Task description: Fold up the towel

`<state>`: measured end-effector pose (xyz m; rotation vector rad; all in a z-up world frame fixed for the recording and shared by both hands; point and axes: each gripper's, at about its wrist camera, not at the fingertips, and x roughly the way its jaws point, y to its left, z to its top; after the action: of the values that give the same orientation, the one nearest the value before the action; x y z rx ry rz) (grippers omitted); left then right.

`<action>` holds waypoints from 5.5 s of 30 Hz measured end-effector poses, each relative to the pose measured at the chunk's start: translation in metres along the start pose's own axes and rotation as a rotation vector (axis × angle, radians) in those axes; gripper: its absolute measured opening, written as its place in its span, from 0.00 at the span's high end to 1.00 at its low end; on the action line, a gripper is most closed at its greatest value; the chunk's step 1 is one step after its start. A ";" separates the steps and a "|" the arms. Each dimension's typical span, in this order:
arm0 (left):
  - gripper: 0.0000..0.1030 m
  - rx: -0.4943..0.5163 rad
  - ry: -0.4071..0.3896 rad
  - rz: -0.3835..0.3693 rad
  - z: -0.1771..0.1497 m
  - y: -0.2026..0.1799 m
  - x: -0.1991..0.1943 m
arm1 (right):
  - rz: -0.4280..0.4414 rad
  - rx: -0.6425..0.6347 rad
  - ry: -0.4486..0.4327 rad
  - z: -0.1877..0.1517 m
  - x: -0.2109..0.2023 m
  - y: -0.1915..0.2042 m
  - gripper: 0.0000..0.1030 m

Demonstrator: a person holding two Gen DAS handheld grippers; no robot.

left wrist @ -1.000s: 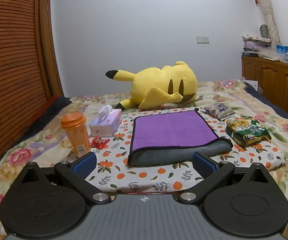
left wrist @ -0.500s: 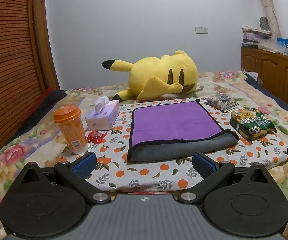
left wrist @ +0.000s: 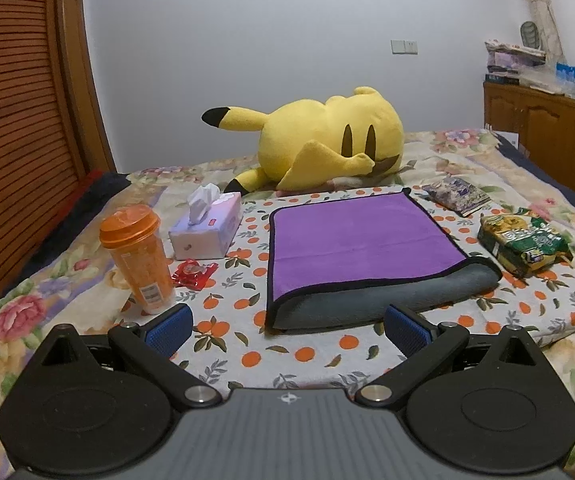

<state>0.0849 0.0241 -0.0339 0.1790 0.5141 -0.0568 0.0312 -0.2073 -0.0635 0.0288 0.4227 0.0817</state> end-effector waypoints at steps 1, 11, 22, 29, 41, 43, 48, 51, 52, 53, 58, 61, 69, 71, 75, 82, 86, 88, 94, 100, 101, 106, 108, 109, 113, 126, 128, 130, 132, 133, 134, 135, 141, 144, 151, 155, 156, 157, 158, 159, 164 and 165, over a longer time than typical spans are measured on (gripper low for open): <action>0.00 0.002 0.001 -0.002 0.001 0.001 0.003 | 0.006 0.002 0.004 0.002 0.002 -0.001 0.00; 0.00 0.024 0.019 -0.051 0.014 0.011 0.034 | 0.046 -0.022 0.036 0.022 0.027 0.000 0.00; 0.01 0.049 0.026 -0.062 0.018 0.023 0.075 | 0.075 -0.057 0.101 0.036 0.064 -0.005 0.00; 0.11 0.046 0.067 -0.085 0.014 0.028 0.103 | 0.107 -0.090 0.157 0.038 0.092 -0.004 0.00; 0.35 0.044 0.148 -0.121 0.001 0.036 0.149 | 0.134 -0.103 0.239 0.031 0.132 -0.009 0.11; 0.41 0.041 0.159 -0.126 0.000 0.038 0.153 | 0.137 -0.094 0.257 0.030 0.140 -0.011 0.14; 0.52 0.016 0.188 -0.152 -0.003 0.041 0.160 | 0.135 -0.090 0.277 0.030 0.153 -0.017 0.16; 0.63 0.009 0.203 -0.169 -0.006 0.042 0.161 | 0.139 -0.073 0.291 0.032 0.161 -0.023 0.19; 0.65 0.004 0.208 -0.178 -0.007 0.043 0.161 | 0.139 -0.068 0.296 0.033 0.164 -0.025 0.19; 0.67 0.000 0.211 -0.185 -0.007 0.043 0.161 | 0.140 -0.062 0.303 0.034 0.167 -0.026 0.19; 0.74 -0.019 0.220 -0.211 -0.008 0.044 0.161 | 0.140 -0.050 0.331 0.036 0.178 -0.033 0.21; 0.76 -0.023 0.226 -0.218 -0.009 0.044 0.162 | 0.148 -0.036 0.356 0.037 0.187 -0.036 0.25; 0.83 -0.029 0.228 -0.218 -0.011 0.045 0.163 | 0.167 0.001 0.439 0.041 0.207 -0.045 0.36; 0.84 -0.027 0.228 -0.219 -0.011 0.045 0.164 | 0.177 0.013 0.453 0.041 0.208 -0.048 0.43; 0.85 -0.031 0.226 -0.224 -0.010 0.045 0.163 | 0.186 0.006 0.496 0.040 0.211 -0.048 0.54; 0.88 -0.017 0.218 -0.227 -0.011 0.044 0.163 | 0.168 -0.011 0.494 0.041 0.208 -0.047 0.81; 0.91 -0.018 0.215 -0.231 -0.011 0.044 0.162 | 0.171 -0.015 0.481 0.041 0.205 -0.046 0.95; 0.91 -0.023 0.211 -0.235 -0.010 0.045 0.162 | 0.171 -0.023 0.467 0.041 0.202 -0.045 0.96; 0.92 -0.028 0.193 -0.235 -0.009 0.046 0.157 | 0.174 -0.033 0.462 0.041 0.197 -0.044 0.96; 0.92 -0.010 0.148 -0.236 -0.001 0.045 0.147 | 0.170 -0.033 0.426 0.049 0.191 -0.046 0.96; 0.92 -0.012 0.143 -0.233 0.001 0.045 0.146 | 0.173 -0.036 0.423 0.050 0.191 -0.047 0.96; 0.93 -0.035 0.112 -0.236 0.013 0.046 0.141 | 0.178 -0.050 0.401 0.058 0.189 -0.048 0.96; 0.93 -0.022 0.102 -0.236 0.018 0.044 0.141 | 0.178 -0.061 0.388 0.062 0.190 -0.048 0.96; 0.93 -0.015 0.097 -0.235 0.020 0.043 0.141 | 0.179 -0.064 0.382 0.064 0.190 -0.048 0.96; 0.93 0.004 0.076 -0.236 0.029 0.042 0.145 | 0.177 -0.074 0.354 0.072 0.193 -0.049 0.96; 0.94 0.065 0.037 -0.265 0.057 0.040 0.158 | 0.181 -0.159 0.301 0.102 0.206 -0.040 0.96; 0.94 0.069 0.037 -0.268 0.061 0.043 0.162 | 0.185 -0.158 0.287 0.108 0.209 -0.040 0.96; 0.94 0.068 0.027 -0.266 0.066 0.046 0.165 | 0.185 -0.152 0.279 0.113 0.214 -0.041 0.97; 0.94 0.069 0.020 -0.265 0.073 0.048 0.167 | 0.182 -0.153 0.272 0.119 0.218 -0.042 0.97; 0.94 0.071 0.015 -0.265 0.077 0.048 0.168 | 0.181 -0.152 0.268 0.122 0.220 -0.042 0.97; 0.94 0.075 0.010 -0.265 0.081 0.049 0.169 | 0.180 -0.151 0.265 0.124 0.222 -0.042 0.97; 0.94 0.078 0.005 -0.266 0.084 0.049 0.169 | 0.179 -0.149 0.262 0.126 0.223 -0.043 0.97; 0.94 0.085 -0.010 -0.256 0.101 0.050 0.178 | 0.162 -0.151 0.240 0.139 0.233 -0.044 0.97; 0.94 0.092 -0.013 -0.251 0.106 0.050 0.183 | 0.157 -0.156 0.227 0.144 0.236 -0.044 0.97; 0.94 0.101 -0.016 -0.234 0.118 0.048 0.198 | 0.139 -0.167 0.198 0.156 0.246 -0.044 0.97; 0.94 0.096 -0.016 -0.227 0.126 0.048 0.207 | 0.130 -0.171 0.184 0.162 0.255 -0.043 0.97; 0.94 0.094 -0.016 -0.227 0.128 0.049 0.210 | 0.126 -0.175 0.181 0.163 0.258 -0.042 0.97; 0.94 0.092 -0.015 -0.226 0.131 0.049 0.213 | 0.122 -0.177 0.180 0.164 0.261 -0.042 0.97; 0.94 0.089 -0.015 -0.225 0.133 0.049 0.215 | 0.120 -0.178 0.176 0.165 0.264 -0.042 0.97; 0.94 0.089 -0.016 -0.224 0.134 0.048 0.217 | 0.118 -0.180 0.172 0.166 0.266 -0.042 0.97; 0.94 0.092 -0.020 -0.215 0.145 0.044 0.231 | 0.106 -0.184 0.156 0.170 0.278 -0.042 0.97; 0.94 0.090 -0.020 -0.214 0.147 0.043 0.234 | 0.104 -0.185 0.153 0.171 0.281 -0.042 0.97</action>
<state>0.3638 0.0369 -0.0171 0.2106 0.5092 -0.2908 0.3597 -0.2273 -0.0244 -0.1383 0.5655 0.2267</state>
